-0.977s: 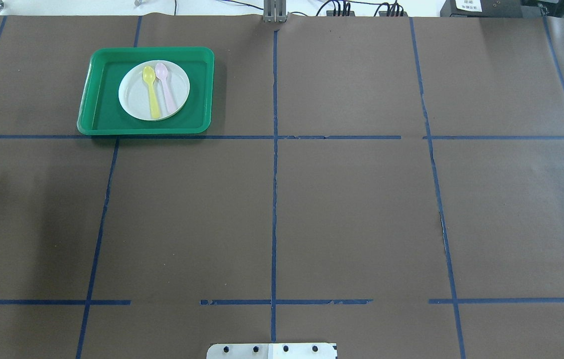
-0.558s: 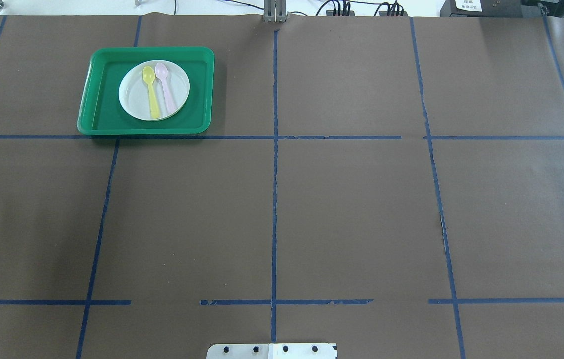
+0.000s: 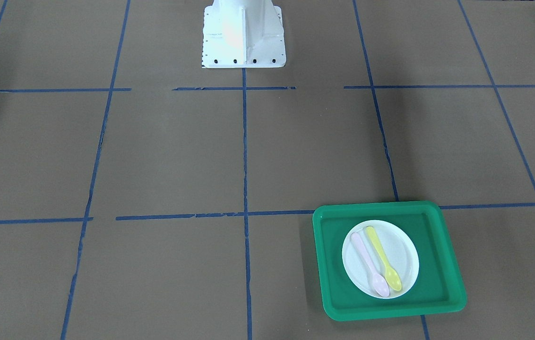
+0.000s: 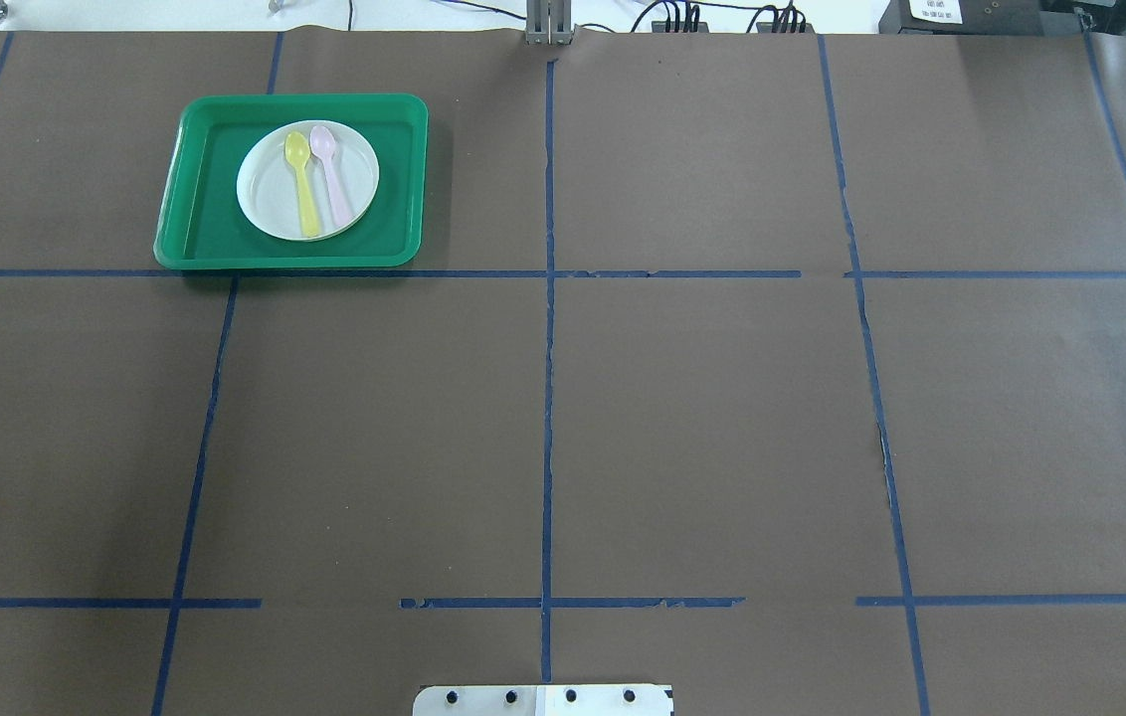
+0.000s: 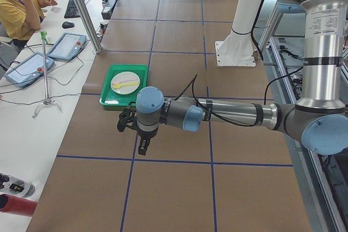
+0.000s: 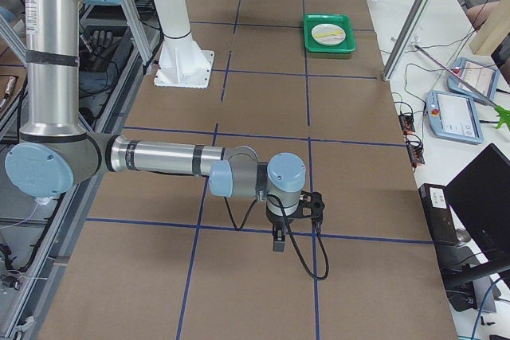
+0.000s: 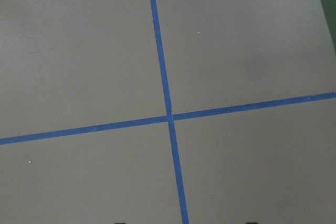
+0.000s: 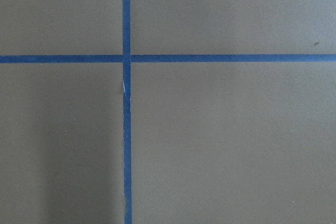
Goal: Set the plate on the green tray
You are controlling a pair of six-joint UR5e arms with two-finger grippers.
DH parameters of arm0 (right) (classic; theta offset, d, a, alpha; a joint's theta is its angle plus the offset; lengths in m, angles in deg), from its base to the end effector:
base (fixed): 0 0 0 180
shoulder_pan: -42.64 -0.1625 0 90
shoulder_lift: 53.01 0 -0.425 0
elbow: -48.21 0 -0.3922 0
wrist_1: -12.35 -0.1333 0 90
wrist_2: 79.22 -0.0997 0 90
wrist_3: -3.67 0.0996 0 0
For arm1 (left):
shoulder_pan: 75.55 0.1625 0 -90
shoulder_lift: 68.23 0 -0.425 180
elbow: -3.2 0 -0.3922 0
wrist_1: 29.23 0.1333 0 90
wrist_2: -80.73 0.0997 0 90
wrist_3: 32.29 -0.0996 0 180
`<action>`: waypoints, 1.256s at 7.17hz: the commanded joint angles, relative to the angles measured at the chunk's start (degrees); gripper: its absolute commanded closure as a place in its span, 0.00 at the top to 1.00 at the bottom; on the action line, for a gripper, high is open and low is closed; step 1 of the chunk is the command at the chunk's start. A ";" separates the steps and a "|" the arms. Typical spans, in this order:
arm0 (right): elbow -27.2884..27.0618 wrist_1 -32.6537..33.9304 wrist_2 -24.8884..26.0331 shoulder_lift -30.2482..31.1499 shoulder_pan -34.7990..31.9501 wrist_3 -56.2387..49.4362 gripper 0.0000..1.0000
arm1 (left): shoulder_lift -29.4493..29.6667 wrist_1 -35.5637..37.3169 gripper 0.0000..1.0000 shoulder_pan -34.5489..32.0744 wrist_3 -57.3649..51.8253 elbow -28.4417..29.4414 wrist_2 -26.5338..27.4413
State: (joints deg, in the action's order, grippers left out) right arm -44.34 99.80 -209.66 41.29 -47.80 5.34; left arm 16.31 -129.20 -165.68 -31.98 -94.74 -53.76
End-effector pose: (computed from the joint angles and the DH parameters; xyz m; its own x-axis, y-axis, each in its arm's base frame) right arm 0.0722 -0.4604 0.6727 0.7606 0.0259 0.6487 -0.0299 0.9995 -0.0049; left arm -0.0646 -0.4639 0.6165 0.7137 0.1442 -0.6855 0.0061 0.9773 0.2119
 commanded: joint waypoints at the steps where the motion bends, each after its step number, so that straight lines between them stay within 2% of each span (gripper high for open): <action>1: 0.01 0.00 0.00 0.00 0.00 0.00 1.00 | -1.14 -0.13 1.00 -0.04 -0.48 -0.14 -0.16; 4: 0.01 0.00 -0.09 0.00 0.00 0.00 1.00 | -1.31 1.27 1.00 -0.13 -5.49 -0.58 -0.07; 9: 0.01 0.00 0.00 0.00 0.00 0.00 1.00 | -1.93 1.19 1.00 -0.22 -4.79 -0.66 -0.33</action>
State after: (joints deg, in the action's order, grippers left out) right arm -44.34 99.80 -209.65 41.29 -47.80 5.34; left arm 14.83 -127.85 -165.88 -36.77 -94.95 -54.06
